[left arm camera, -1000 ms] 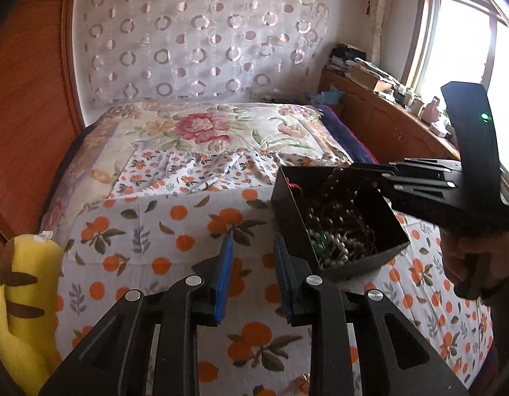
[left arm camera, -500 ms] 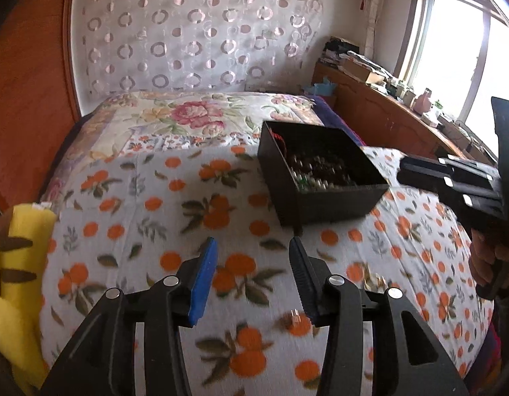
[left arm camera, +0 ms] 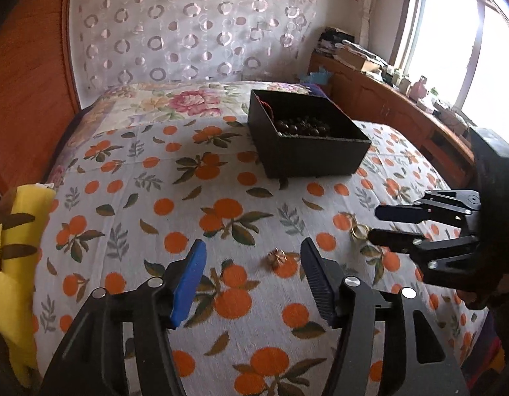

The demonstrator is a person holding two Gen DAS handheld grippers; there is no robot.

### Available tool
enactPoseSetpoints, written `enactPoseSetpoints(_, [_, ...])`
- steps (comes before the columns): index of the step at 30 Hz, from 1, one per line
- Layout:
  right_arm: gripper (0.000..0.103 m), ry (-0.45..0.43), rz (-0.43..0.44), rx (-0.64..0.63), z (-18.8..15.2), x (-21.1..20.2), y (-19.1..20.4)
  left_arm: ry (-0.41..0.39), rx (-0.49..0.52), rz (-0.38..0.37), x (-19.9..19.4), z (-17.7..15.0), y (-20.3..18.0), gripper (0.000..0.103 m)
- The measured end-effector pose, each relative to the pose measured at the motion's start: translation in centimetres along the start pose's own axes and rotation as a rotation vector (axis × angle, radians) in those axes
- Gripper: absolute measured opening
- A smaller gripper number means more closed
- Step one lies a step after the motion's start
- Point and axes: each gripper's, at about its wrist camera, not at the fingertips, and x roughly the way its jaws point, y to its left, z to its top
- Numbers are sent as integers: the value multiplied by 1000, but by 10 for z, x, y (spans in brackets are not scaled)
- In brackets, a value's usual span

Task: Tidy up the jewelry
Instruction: 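Move the right tool to the gold ring while the left tool grasps the small flower charm, then grasp the gold ring with the right tool while the left tool holds the charm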

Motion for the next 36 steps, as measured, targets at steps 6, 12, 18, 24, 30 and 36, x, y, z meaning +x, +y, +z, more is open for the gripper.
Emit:
enactPoseSetpoints(6, [35,17,-17,-33,-1,9,4,28,22,8,11,-4,-6,62])
enactPoseSetpoints(12, [21,23,-14,-44,-1,7,3,51,34,7,19,-6,-8,62])
enactPoseSetpoints(18, [21,9,-9,-23,-4,1,-1,63,51,-7,27,-5,-14,55])
enactPoseSetpoints(24, [21,1,-12,-2,-8,-4,-8,76,62,-34,31,-5,-17,28])
enactPoseSetpoints(30, [21,-13,-16,5,-7,-10,-16,75,72,-50,35,-7,-22,3])
enactPoseSetpoints(36, [21,-30,-21,7,-2,-15,-22,55,70,-39,33,-2,-22,0])
